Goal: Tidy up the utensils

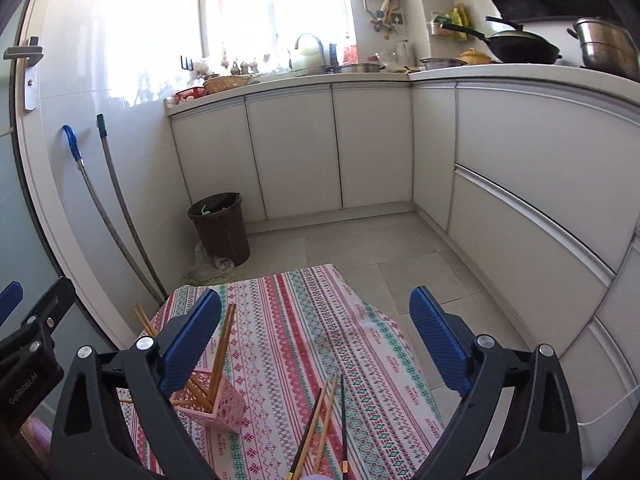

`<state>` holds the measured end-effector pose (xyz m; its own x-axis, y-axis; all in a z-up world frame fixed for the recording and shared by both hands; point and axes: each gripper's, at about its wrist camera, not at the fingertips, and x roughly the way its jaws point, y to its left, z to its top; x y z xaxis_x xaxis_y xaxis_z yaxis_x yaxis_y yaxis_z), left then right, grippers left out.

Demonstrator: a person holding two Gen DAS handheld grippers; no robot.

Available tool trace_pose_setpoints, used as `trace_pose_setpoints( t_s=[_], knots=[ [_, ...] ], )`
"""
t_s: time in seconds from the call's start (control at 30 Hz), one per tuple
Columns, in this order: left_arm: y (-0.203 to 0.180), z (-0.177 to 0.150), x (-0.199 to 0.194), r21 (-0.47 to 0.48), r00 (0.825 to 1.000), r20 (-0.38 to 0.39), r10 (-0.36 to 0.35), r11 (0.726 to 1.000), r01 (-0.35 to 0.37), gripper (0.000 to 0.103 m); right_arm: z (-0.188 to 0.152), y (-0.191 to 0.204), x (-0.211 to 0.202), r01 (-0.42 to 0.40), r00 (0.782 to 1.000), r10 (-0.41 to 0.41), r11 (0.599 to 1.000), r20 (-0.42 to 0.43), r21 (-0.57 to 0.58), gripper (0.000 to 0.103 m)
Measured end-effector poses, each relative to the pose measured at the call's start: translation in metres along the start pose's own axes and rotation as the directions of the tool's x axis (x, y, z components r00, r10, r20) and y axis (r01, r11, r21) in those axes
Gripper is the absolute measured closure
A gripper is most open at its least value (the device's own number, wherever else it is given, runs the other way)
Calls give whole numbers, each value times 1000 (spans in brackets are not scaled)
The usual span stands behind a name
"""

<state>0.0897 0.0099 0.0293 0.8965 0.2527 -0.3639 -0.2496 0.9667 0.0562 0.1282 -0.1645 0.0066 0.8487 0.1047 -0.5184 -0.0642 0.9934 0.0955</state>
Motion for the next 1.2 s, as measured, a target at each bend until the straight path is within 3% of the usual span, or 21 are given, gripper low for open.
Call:
trace_pose_setpoints(
  t_s=[0.17,0.27,0.33,0.4,0.47,0.53,0.57,0.6,0.63,0.67,0.73,0.8,0.87,1.0,1.1,1.2],
  knots=[
    [-39,-13,11,127,997,-66,-31,991,39,7,-20,-48,3,140,989,-138,990,-61,30,7],
    [-67,-27,23,202,976,-172,-134,965,168,7,-30,-94,14,161,979,-140,976,-146,144,7],
    [-90,-39,35,223,926,-289,-242,924,311,7,-37,-124,25,118,975,-57,952,-215,284,7],
    [-111,-50,51,201,869,-382,-315,889,411,7,-48,-155,39,68,962,59,894,-267,443,7],
    [-131,-62,74,143,797,-476,-371,862,487,7,-59,-171,52,42,947,138,841,-290,540,7],
    [-148,-75,104,65,710,-577,-404,844,532,7,-70,-182,66,15,931,207,802,-300,598,7],
    [-155,-82,118,30,665,-624,-411,837,546,7,-75,-185,73,17,922,222,796,-318,605,7],
    [-163,-91,138,-4,605,-682,-411,829,559,7,-79,-183,78,20,914,231,796,-334,605,7],
    [-169,-98,151,-22,572,-715,-402,830,557,7,-85,-183,85,12,901,256,793,-351,609,7],
    [-174,-106,167,-32,555,-739,-383,842,538,7,-88,-183,92,-3,886,288,787,-363,617,7],
    [-179,-117,194,-30,538,-770,-342,863,505,8,-95,-185,101,-18,862,339,764,-377,645,7],
    [-181,-126,218,-25,529,-788,-314,876,481,20,-96,-184,111,-33,843,377,748,-384,663,7],
    [-181,-135,239,-27,522,-802,-291,890,455,47,-96,-184,118,-38,837,390,742,-385,669,7],
    [-185,-149,265,46,538,-815,-215,902,430,70,-94,-176,132,-63,814,421,749,-400,660,7],
    [-187,-157,273,36,517,-829,-215,900,434,72,-94,-170,141,-81,793,455,738,-405,670,7],
    [-191,-164,279,59,520,-832,-194,901,431,73,-99,-167,150,-81,774,477,726,-417,682,7]
  ],
)
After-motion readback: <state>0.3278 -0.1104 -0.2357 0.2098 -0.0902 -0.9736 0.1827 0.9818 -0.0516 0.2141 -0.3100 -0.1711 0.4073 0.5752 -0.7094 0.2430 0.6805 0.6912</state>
